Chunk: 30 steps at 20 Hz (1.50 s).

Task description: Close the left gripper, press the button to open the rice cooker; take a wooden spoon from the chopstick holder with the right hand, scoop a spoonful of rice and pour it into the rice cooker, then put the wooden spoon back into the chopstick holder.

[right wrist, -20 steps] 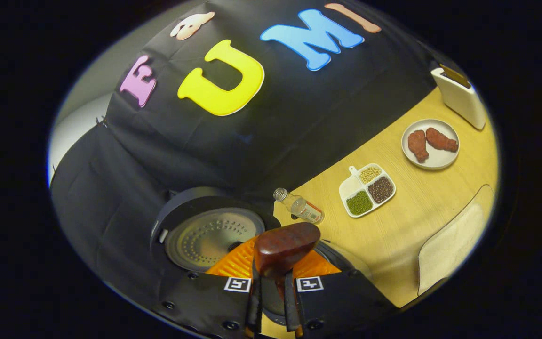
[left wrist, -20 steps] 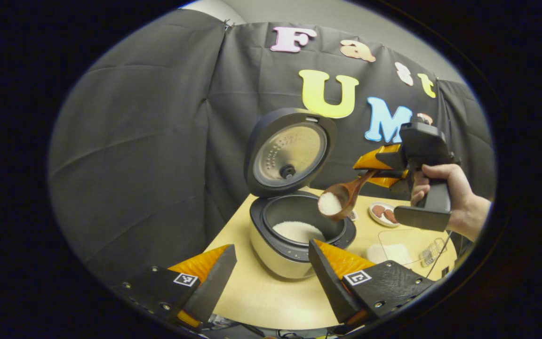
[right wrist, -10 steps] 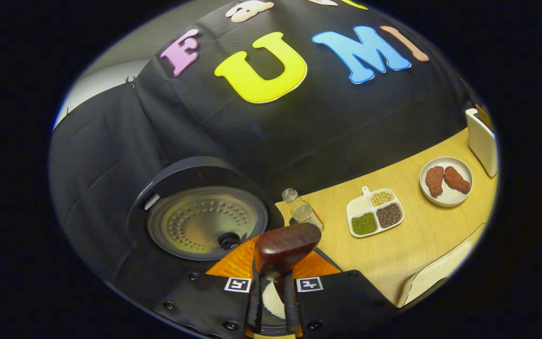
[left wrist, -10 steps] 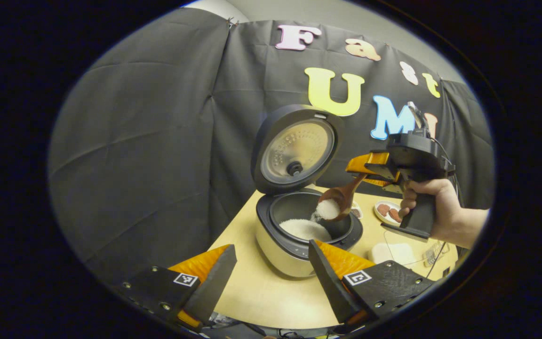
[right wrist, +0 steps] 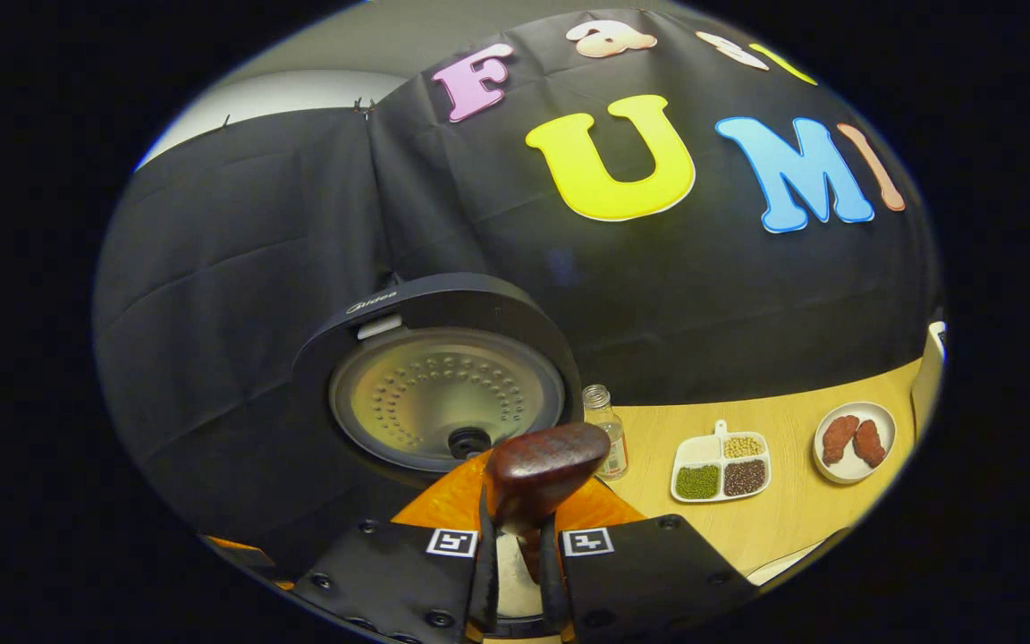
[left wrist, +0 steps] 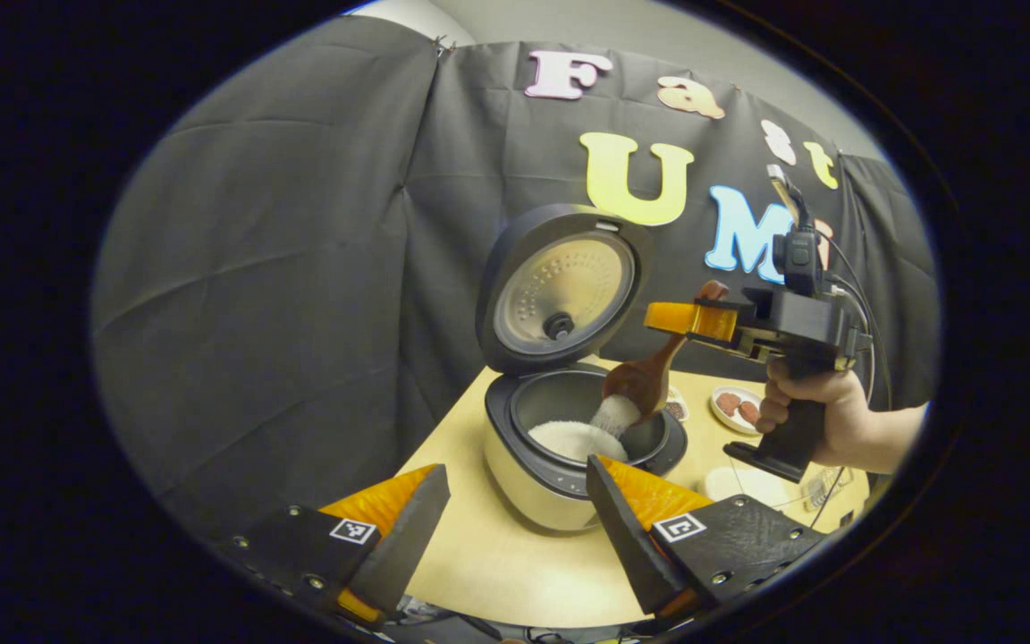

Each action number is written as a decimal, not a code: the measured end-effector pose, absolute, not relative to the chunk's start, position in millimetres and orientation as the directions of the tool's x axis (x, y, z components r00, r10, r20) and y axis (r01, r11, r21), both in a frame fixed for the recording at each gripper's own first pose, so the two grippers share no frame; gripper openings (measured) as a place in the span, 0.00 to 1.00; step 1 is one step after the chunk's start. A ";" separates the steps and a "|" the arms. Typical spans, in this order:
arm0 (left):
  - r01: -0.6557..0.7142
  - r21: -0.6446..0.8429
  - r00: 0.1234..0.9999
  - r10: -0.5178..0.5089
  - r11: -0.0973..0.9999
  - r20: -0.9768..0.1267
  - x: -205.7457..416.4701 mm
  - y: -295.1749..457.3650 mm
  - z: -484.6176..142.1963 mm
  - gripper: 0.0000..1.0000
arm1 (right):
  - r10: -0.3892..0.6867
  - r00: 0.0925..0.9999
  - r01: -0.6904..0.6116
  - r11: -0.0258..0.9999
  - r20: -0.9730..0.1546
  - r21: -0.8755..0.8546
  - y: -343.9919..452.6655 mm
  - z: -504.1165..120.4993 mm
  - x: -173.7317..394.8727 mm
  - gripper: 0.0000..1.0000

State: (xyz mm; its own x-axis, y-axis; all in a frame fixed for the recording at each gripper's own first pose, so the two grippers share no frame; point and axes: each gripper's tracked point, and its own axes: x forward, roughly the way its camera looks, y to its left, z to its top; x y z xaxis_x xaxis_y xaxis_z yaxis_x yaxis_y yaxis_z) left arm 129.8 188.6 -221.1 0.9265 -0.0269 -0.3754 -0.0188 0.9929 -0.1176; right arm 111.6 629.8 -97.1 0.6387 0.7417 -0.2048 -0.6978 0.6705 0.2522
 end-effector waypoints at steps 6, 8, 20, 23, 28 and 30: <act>-0.026 -0.125 0.919 -0.026 0.992 -0.394 118.0 184.7 -227.9 0.96 | 0.765 0.616 -0.747 0.643 -0.188 0.170 625.4 -98.3 100.7 0.20; -0.030 -0.126 0.919 -0.022 0.992 -0.394 114.8 183.8 -227.9 0.96 | 0.784 0.589 -0.769 0.618 -0.193 0.162 626.9 -101.5 93.4 0.20; -0.019 -0.134 0.913 -0.038 0.991 -0.407 101.6 173.5 -234.7 0.96 | 0.857 0.471 -0.879 0.476 -0.208 -0.028 626.9 -110.5 64.7 0.20; -0.015 -0.163 0.913 -0.053 0.986 -0.404 100.3 169.1 -232.6 0.96 | 0.856 0.464 -0.883 0.466 -0.228 -0.046 619.3 -117.9 52.4 0.21; -0.010 -0.140 0.918 -0.046 0.990 -0.394 97.1 168.2 -227.6 0.96 | 0.847 0.472 -0.871 0.491 -0.246 0.022 617.6 -114.5 52.5 0.21; -0.007 -0.140 0.918 -0.049 0.990 -0.393 94.8 166.9 -226.3 0.96 | 0.845 0.484 -0.858 0.509 -0.229 0.065 616.6 -101.8 55.8 0.21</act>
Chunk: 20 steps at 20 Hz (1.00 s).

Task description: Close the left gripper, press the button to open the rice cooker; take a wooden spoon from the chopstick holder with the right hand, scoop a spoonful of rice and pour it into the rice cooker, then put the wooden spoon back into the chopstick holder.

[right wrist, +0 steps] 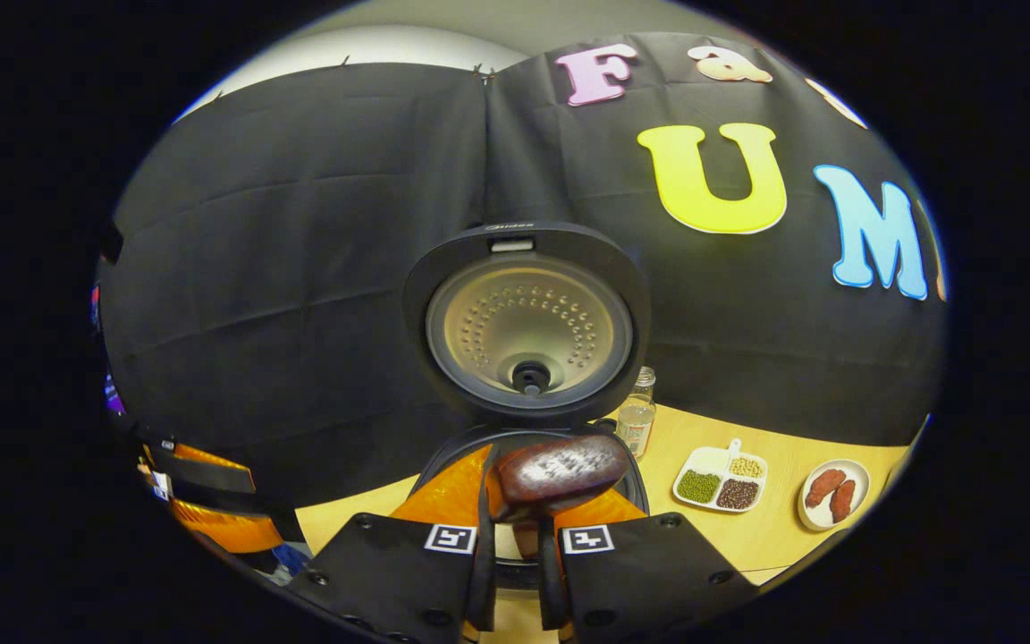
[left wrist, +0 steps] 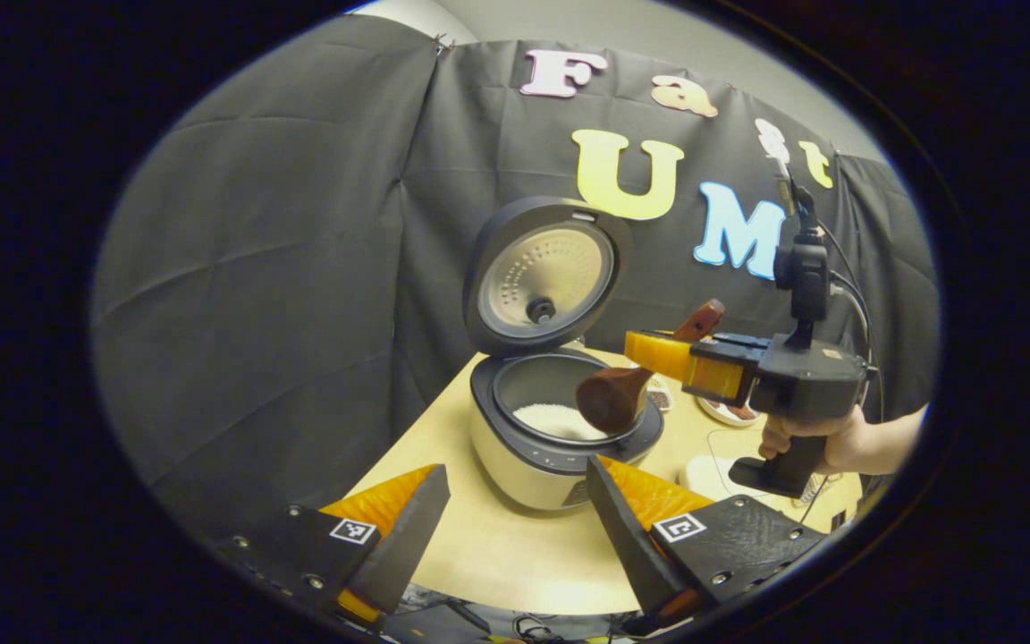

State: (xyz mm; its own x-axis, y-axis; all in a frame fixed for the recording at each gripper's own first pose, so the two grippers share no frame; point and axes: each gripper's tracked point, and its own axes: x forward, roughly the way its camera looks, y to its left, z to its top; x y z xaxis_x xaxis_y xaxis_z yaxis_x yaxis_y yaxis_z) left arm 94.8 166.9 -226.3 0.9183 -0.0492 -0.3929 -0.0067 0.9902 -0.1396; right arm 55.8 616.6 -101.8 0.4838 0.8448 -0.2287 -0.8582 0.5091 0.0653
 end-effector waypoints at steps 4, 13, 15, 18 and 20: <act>0.008 -0.146 0.919 -0.065 0.989 -0.389 96.1 159.4 -224.8 0.96 | 0.845 0.497 -0.843 0.524 -0.198 0.120 609.5 -77.3 55.6 0.21; 0.129 -0.092 0.921 -0.153 0.987 -0.358 106.8 118.0 -211.6 0.96 | 0.760 0.632 -0.736 0.650 -0.150 0.188 525.5 -40.1 78.8 0.20; 0.173 -0.093 0.917 -0.195 0.981 -0.349 111.4 98.9 -207.9 0.96 | 0.715 0.684 -0.687 0.699 -0.147 0.201 490.3 -37.3 89.8 0.21; 0.238 -0.080 0.909 -0.251 0.968 -0.333 122.1 65.9 -198.5 0.96 | 0.624 0.765 -0.602 0.781 -0.159 0.169 426.5 -36.9 112.6 0.21; 0.271 -0.062 0.907 -0.276 0.961 -0.319 129.0 42.3 -190.1 0.96 | 0.567 0.808 -0.540 0.822 -0.161 0.182 384.1 -35.4 122.8 0.21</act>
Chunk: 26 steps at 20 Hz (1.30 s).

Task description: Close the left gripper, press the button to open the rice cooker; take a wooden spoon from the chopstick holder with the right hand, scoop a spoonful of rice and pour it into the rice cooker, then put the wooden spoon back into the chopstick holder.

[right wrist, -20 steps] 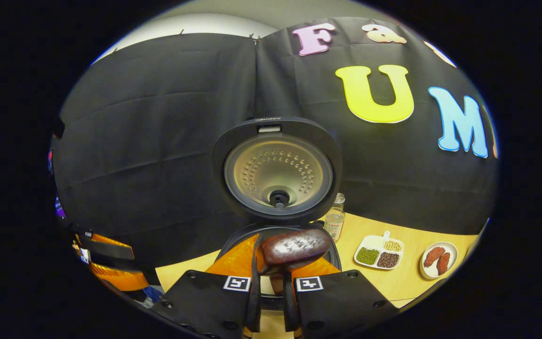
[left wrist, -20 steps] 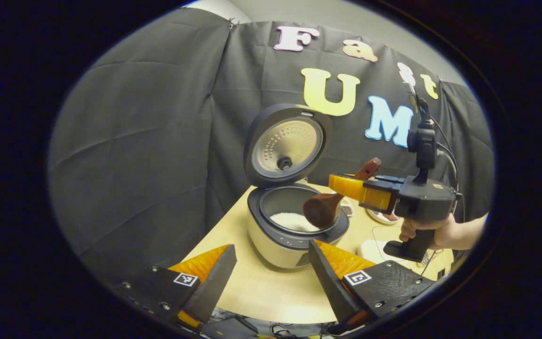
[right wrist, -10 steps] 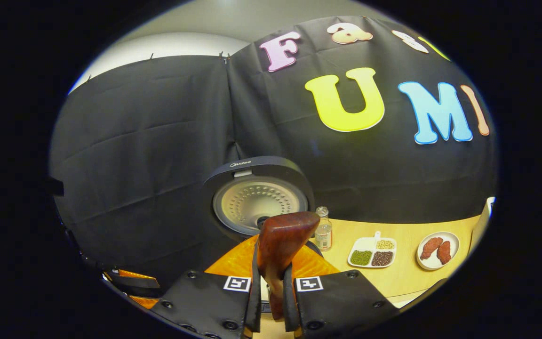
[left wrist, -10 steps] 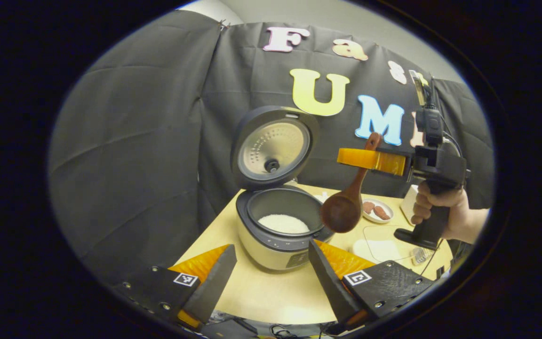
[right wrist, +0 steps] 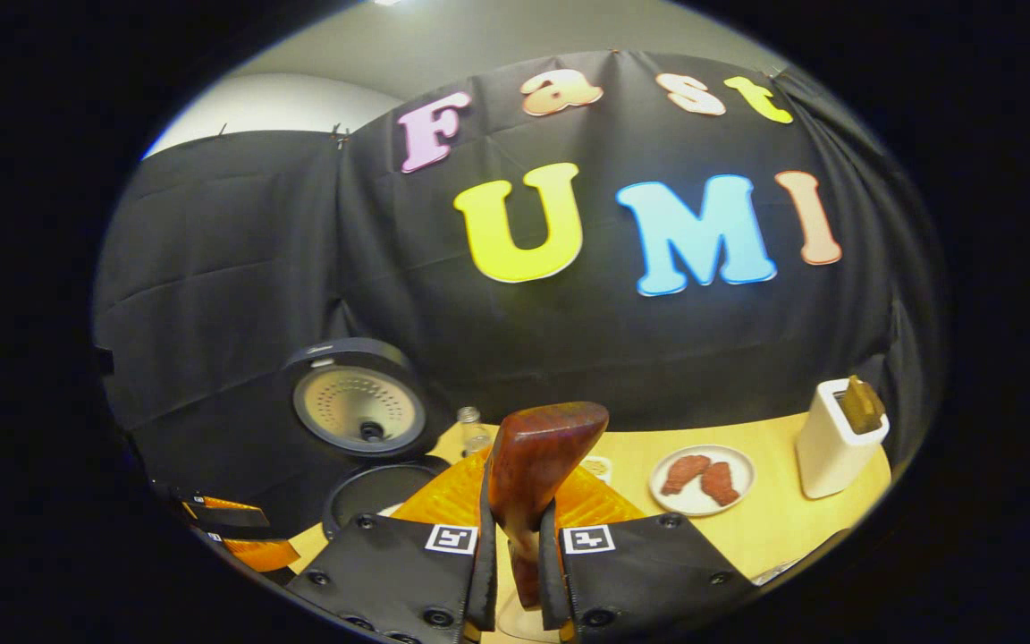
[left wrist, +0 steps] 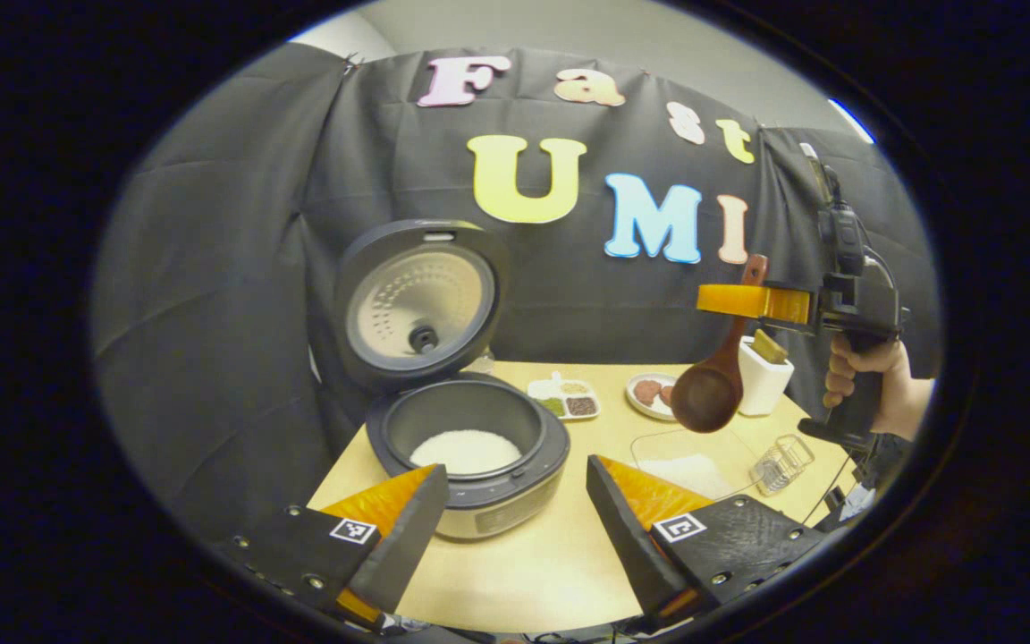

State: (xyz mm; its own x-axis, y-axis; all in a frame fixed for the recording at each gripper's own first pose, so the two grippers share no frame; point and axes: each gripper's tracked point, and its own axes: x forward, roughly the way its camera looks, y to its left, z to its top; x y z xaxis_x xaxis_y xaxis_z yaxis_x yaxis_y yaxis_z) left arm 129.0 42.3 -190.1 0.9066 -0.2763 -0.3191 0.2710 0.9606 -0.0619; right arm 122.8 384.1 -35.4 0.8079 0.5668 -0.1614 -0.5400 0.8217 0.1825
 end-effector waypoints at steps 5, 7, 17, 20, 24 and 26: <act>0.327 -0.035 0.901 -0.323 0.944 -0.288 134.6 -15.0 -169.1 0.96 | 0.407 0.886 -0.349 0.900 -0.221 0.261 269.7 -50.5 142.4 0.17; 0.337 -0.008 0.902 -0.325 0.942 -0.285 141.9 -31.8 -164.5 0.96 | 0.359 0.899 -0.281 0.912 -0.251 0.298 228.1 -62.3 146.5 0.21; 0.331 0.027 0.898 -0.306 0.943 -0.315 167.5 -84.6 -147.0 0.96 | 0.199 0.892 0.020 0.879 -0.405 0.476 100.4 -153.4 141.4 0.21; 0.316 0.019 0.900 -0.293 0.948 -0.323 164.8 -92.8 -142.2 0.96 | 0.167 0.895 0.063 0.871 -0.413 0.488 80.9 -166.8 142.8 0.21; 0.270 0.054 0.911 -0.237 0.961 -0.337 158.9 -90.9 -141.1 0.96 | 0.143 0.883 0.111 0.861 -0.446 0.496 63.3 -193.3 149.3 0.21; 0.236 0.042 0.910 -0.206 0.971 -0.360 157.6 -90.2 -145.5 0.96 | 0.155 0.873 0.109 0.862 -0.463 0.495 64.7 -209.1 156.1 0.21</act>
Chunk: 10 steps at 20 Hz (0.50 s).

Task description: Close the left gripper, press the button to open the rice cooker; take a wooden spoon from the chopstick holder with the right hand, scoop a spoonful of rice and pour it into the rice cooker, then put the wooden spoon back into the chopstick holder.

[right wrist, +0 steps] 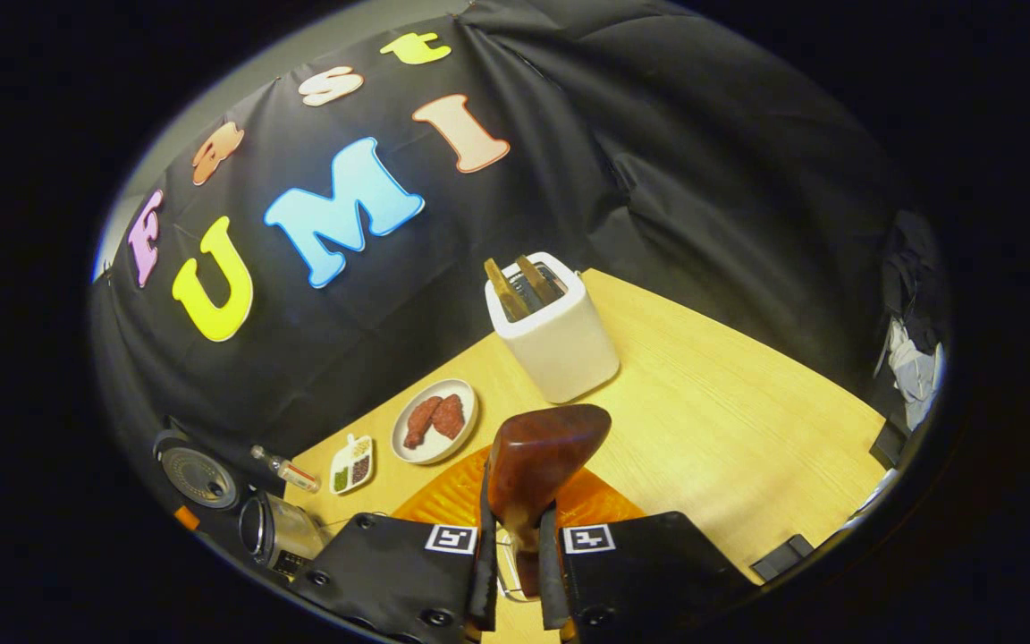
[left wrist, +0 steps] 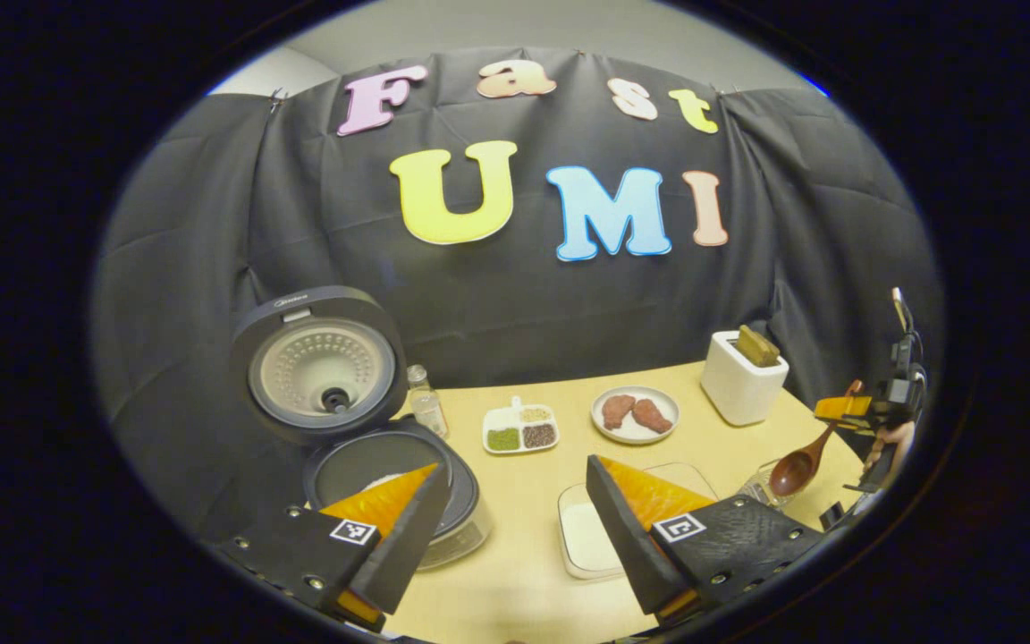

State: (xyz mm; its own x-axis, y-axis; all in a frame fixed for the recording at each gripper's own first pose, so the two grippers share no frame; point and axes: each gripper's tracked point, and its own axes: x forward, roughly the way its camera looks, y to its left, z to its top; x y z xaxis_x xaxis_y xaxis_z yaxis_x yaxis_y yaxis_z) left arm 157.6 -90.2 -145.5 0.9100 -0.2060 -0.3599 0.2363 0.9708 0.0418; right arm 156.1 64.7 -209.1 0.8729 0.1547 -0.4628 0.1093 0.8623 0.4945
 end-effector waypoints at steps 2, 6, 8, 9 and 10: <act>0.196 -0.021 0.903 -0.189 0.980 -0.385 154.8 -95.0 -150.8 0.96 | 0.173 0.856 0.095 0.874 -0.488 0.476 71.6 -224.5 158.0 0.21; 0.065 -0.087 0.913 -0.094 0.994 -0.398 154.5 -84.8 -145.0 0.96 | 0.222 0.825 0.025 0.905 -0.519 0.426 79.8 -248.8 157.5 0.23; 0.004 -0.104 0.921 -0.044 0.995 -0.386 153.1 -70.9 -137.4 0.96 | 0.256 0.806 0.004 0.899 -0.533 0.438 81.6 -255.3 151.6 0.21; -0.026 -0.099 0.927 -0.013 0.995 -0.376 154.0 -60.7 -131.9 0.96 | 0.260 0.809 0.003 0.894 -0.527 0.447 81.4 -250.6 155.3 0.25; -0.051 -0.092 0.931 0.014 0.994 -0.365 154.0 -48.9 -127.3 0.96 | 0.262 0.810 0.003 0.893 -0.525 0.451 79.7 -250.9 155.3 0.28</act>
